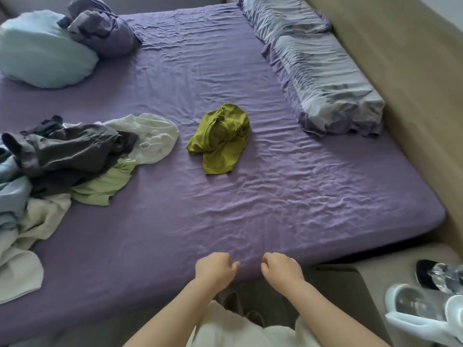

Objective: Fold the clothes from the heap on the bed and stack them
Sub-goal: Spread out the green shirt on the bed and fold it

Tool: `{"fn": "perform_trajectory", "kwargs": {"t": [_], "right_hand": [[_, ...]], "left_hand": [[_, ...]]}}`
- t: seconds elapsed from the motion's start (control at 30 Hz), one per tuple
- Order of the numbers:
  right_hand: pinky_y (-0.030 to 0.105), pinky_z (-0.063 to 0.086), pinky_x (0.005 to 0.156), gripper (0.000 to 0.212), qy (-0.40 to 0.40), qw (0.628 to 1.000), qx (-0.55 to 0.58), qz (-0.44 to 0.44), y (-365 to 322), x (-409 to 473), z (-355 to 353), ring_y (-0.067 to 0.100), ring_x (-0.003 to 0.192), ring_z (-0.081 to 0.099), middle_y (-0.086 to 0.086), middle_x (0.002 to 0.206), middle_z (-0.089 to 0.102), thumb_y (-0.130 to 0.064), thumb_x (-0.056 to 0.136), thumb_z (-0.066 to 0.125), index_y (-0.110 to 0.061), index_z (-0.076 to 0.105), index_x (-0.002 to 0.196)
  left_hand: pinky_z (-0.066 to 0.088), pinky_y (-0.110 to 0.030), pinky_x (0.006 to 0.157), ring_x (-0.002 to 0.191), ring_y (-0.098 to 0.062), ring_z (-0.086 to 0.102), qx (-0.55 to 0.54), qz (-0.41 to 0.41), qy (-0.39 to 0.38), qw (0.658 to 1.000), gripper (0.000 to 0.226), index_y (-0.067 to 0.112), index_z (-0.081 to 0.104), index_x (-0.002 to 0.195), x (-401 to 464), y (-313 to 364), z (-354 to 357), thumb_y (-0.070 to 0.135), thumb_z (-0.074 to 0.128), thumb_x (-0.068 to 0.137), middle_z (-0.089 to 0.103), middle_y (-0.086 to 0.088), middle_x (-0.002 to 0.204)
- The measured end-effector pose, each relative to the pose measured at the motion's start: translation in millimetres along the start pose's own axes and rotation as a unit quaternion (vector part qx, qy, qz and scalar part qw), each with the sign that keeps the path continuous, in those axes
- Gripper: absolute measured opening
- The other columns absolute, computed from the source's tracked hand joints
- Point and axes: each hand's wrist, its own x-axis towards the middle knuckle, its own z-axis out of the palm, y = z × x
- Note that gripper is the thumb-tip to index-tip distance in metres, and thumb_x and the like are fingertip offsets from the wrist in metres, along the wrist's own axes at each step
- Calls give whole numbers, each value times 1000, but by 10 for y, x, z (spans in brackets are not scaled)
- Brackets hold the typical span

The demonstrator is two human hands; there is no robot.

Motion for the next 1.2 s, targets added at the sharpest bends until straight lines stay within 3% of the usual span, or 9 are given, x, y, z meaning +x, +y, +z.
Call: {"fn": "perform_trajectory", "kwargs": {"t": [0.13,0.23,0.67,0.97,1.2], "right_hand": [[32,44,81,24,21,1000,10,10,-65,221,-199,19,91,60,0,105,64,-30,98,37,-20,57,106],[33,42,85,27,26,1000,4,14,-111,342,-321,22,99,59,1,110,63,-30,97,36,-18,57,111],[33,39,82,30,-6,999,-20,-43,-82,1127,-941,27,104,56,4,116,61,-26,98,35,-15,56,116],[34,42,87,30,-14,992,-75,-105,68,2060,-1522,26,112,55,5,120,60,-28,96,37,-15,57,114],[34,43,82,29,5,991,-55,-120,-154,2750,-1935,28,108,56,5,115,62,-28,95,38,-16,59,112]], "left_hand": [[45,-27,60,65,-14,60,8,22,-10,1000,41,23,59,73,299,3,-242,54,42,94,60,6,68],[43,-30,63,74,-17,61,22,30,-15,999,38,23,57,76,487,13,-439,52,41,93,59,7,74],[41,-29,65,84,-20,63,-35,-39,-9,999,38,21,48,70,998,260,-830,50,39,92,64,3,84],[44,-29,79,104,-22,61,-60,-118,17,991,40,22,62,98,1626,537,-1103,55,40,92,66,3,107],[43,-30,79,105,-23,60,-61,-143,53,986,42,22,63,104,2175,466,-1603,55,40,93,65,1,111]]}}
